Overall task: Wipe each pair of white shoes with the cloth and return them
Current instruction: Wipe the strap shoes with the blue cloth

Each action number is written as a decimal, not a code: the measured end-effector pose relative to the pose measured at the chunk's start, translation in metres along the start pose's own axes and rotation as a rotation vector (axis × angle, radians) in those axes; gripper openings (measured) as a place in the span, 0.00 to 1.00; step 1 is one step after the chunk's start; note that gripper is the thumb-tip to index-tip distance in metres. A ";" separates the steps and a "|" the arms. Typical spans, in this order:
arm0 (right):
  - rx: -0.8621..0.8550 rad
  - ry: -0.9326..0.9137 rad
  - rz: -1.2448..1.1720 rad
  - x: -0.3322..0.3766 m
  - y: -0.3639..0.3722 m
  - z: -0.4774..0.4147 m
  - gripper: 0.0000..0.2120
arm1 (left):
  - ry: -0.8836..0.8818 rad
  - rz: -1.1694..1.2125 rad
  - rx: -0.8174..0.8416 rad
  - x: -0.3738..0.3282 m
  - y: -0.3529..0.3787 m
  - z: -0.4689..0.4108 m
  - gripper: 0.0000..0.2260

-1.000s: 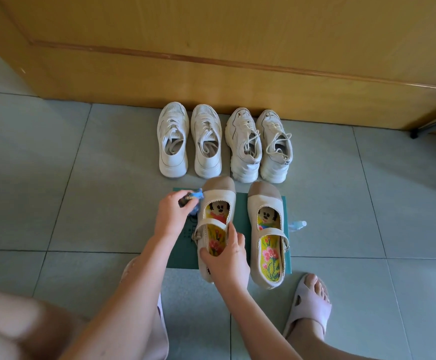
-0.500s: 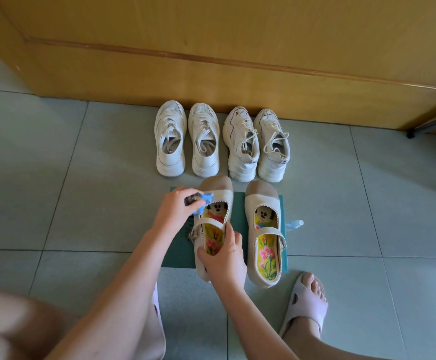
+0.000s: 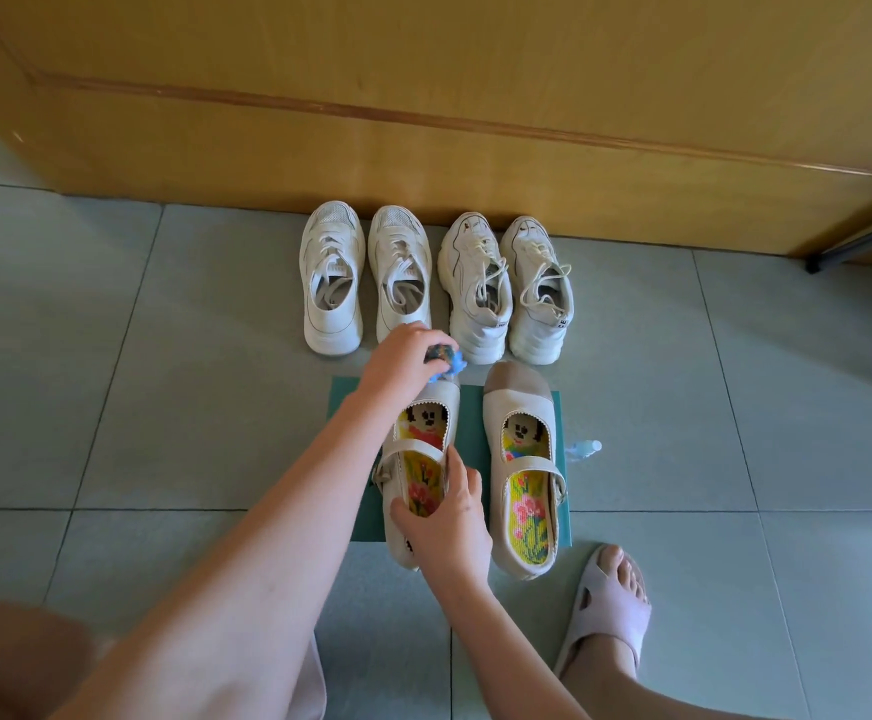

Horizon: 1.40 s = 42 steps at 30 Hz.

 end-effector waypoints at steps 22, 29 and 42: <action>-0.010 0.000 -0.006 -0.001 0.005 0.000 0.40 | -0.296 0.133 -0.114 0.044 -0.009 0.016 0.17; 0.003 0.007 0.000 -0.001 0.005 -0.001 0.40 | -0.294 0.219 -0.267 0.046 -0.005 0.042 0.13; 0.038 -0.034 0.044 -0.001 0.001 -0.004 0.40 | -0.367 0.279 -0.389 0.043 0.013 0.104 0.12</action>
Point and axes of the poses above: each hand's wrist, its own z-axis away from the middle knuckle, its own y-axis out of the palm, x = y × z, the point moved 5 cm from there along -z, towards the middle knuckle, and after that the axes turned 9 degrees about y, right-handed, at the moved point
